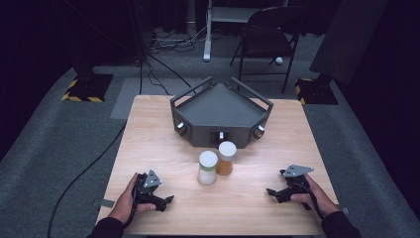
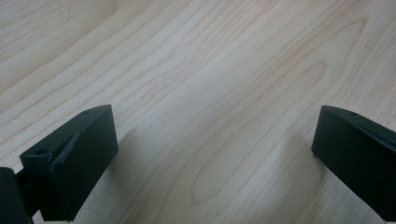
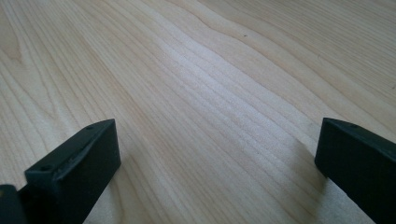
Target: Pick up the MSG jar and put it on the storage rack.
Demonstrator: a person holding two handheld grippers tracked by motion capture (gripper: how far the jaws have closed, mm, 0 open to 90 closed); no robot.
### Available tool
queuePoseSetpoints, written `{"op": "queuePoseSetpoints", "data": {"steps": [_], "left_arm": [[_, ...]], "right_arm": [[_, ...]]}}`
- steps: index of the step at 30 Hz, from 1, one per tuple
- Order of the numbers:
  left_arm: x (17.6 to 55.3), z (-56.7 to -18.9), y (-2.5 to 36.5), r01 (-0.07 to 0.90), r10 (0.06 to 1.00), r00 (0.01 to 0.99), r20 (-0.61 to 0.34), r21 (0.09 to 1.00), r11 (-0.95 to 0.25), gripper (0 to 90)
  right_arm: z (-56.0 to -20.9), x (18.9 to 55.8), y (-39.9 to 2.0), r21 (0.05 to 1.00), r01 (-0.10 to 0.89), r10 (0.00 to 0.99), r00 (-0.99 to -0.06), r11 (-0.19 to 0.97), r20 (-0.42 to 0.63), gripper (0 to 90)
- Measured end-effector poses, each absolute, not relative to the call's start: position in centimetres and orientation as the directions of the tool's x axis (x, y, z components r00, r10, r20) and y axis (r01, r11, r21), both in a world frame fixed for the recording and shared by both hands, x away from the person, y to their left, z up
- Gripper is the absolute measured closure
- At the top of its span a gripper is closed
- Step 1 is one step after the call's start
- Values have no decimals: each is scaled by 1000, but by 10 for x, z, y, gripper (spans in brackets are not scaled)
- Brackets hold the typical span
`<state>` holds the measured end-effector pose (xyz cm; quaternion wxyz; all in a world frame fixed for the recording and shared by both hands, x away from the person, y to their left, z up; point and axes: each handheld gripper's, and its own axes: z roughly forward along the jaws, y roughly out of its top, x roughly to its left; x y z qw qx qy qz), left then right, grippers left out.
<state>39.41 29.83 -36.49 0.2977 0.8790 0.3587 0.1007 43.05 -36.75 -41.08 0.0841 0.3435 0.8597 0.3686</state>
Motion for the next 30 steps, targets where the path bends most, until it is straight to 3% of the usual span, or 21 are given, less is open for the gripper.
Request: {"op": "queuePoseSetpoints", "data": {"steps": [30], "left_arm": [[395,-364,298,570,688,725,-38,593,-568,3]], "right_arm": [[-411,430,-368,691,531,656,-747,491,108,0]]}}
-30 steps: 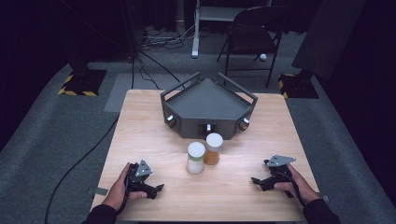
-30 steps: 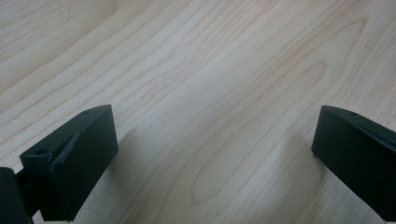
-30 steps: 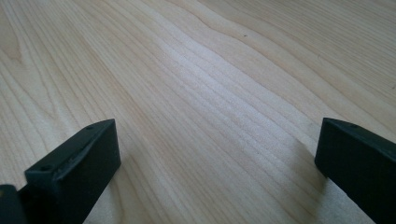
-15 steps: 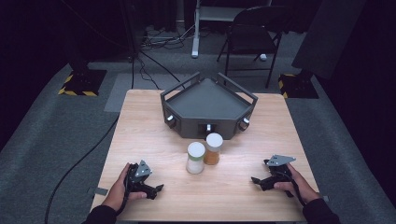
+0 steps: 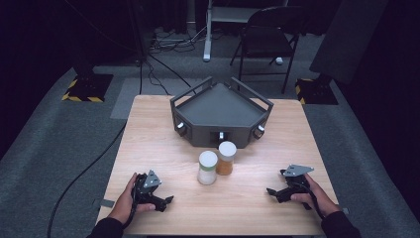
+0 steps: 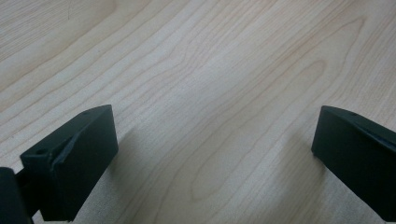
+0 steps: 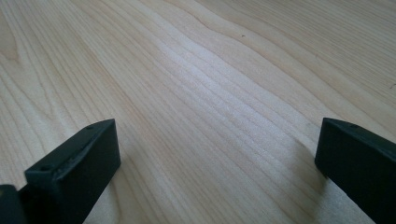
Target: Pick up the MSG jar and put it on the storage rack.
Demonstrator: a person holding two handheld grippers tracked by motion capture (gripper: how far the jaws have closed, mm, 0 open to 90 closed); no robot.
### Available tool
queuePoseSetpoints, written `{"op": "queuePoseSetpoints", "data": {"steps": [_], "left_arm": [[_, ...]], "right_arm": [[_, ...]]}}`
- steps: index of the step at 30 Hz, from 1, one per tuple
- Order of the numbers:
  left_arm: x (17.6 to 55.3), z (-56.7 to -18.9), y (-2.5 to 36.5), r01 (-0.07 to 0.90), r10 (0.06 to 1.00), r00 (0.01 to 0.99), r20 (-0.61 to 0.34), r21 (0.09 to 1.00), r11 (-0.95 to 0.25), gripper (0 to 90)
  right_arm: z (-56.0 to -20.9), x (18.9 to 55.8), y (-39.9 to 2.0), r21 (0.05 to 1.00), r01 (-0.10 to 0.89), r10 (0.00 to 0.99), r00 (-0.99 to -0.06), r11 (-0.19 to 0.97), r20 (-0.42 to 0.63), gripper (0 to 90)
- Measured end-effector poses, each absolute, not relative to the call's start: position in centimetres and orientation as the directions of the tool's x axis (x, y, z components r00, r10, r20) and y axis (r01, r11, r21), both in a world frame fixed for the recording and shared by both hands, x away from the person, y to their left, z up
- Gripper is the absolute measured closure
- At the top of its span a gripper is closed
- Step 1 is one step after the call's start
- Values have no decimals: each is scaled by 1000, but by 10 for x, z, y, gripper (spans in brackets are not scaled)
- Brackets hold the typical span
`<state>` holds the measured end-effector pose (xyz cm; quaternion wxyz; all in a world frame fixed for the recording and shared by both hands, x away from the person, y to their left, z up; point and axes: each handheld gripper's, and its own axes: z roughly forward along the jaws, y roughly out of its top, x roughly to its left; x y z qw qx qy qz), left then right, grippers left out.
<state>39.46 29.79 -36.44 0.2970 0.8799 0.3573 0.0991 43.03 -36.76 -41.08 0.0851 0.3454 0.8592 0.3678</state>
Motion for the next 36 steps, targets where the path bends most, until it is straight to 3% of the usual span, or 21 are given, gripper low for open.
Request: {"op": "queuePoseSetpoints", "data": {"steps": [36], "left_arm": [[380,-355,288,507,683,730,11,662,-553,16]], "right_arm": [[-411,430,-368,691,531,656,-747,491,108,0]]}}
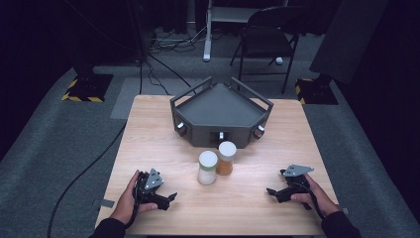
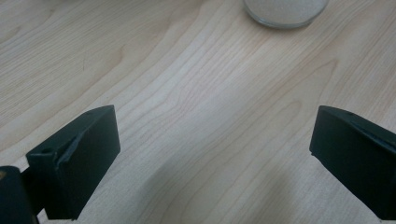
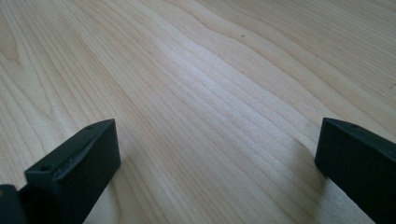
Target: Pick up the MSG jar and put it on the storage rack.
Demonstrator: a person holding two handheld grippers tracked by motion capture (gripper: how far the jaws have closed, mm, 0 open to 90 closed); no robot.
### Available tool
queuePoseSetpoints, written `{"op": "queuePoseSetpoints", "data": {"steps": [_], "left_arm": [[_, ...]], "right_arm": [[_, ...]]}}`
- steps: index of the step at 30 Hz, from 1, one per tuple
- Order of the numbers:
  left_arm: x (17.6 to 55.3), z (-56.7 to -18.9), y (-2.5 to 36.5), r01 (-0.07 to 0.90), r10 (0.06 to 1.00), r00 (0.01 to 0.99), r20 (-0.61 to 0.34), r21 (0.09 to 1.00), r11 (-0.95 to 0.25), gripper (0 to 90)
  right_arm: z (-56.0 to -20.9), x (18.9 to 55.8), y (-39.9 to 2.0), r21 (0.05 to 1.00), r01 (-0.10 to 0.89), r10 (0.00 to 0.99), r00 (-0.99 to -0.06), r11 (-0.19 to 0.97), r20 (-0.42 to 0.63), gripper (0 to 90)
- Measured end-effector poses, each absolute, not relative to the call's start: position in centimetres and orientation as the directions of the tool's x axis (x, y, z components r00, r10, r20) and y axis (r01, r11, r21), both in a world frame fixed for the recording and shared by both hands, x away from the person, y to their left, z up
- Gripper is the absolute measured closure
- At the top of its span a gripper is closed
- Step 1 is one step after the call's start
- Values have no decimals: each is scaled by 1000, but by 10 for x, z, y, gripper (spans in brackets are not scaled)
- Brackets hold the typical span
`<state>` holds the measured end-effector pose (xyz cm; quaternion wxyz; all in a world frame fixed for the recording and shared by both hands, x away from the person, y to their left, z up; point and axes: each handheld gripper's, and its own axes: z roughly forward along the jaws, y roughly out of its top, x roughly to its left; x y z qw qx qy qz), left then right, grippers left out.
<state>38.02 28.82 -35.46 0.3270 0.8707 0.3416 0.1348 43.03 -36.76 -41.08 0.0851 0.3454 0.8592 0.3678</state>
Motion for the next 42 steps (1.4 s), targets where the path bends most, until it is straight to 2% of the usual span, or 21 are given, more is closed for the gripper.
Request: {"op": "queuePoseSetpoints", "data": {"steps": [21,42], "left_arm": [[384,-339,274,424,638,769,30,723,-546,13],[398,-336,266,408,621,784,6,749,-523,13]], "right_arm": [[-411,430,-368,691,531,656,-747,491,108,0],[-411,430,-368,691,531,656,-747,491,108,0]]}}
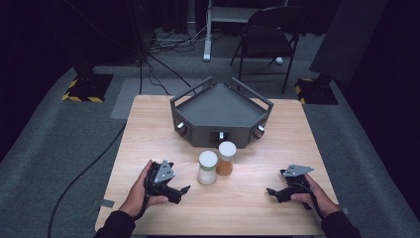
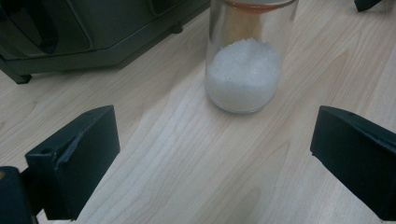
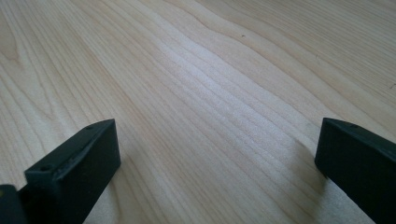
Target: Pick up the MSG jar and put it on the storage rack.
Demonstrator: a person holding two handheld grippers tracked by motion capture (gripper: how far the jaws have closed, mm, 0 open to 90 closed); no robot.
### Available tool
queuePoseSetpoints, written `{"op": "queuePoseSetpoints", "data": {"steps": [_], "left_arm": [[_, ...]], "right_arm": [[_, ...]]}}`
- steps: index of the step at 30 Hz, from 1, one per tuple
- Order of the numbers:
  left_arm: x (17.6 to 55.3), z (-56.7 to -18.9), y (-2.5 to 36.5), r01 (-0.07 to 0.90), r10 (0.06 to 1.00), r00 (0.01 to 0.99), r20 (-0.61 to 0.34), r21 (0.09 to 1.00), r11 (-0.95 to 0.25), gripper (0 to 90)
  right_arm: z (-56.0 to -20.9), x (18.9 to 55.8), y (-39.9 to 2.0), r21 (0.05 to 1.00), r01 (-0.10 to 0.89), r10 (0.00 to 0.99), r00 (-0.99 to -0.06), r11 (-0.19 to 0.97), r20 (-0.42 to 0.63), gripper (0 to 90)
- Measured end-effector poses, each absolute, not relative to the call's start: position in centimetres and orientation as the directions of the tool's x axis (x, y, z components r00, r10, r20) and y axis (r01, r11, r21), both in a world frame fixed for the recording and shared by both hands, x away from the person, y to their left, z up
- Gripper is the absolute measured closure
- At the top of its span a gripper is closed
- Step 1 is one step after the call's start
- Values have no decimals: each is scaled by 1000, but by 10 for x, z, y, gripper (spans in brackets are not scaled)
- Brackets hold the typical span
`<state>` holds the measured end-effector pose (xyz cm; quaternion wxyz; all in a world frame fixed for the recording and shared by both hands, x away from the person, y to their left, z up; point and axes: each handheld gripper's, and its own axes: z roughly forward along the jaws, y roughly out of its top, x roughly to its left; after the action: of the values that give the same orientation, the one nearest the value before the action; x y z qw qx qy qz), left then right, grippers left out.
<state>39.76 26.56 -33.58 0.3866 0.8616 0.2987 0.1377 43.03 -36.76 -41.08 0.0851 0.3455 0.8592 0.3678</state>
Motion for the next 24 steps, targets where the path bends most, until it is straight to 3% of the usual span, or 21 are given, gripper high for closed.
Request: {"op": "queuePoseSetpoints", "data": {"steps": [24], "left_arm": [[421,-342,244,400,589,807,-39,770,-498,12]], "right_arm": [[-411,430,-368,691,531,656,-747,491,108,0]]}}
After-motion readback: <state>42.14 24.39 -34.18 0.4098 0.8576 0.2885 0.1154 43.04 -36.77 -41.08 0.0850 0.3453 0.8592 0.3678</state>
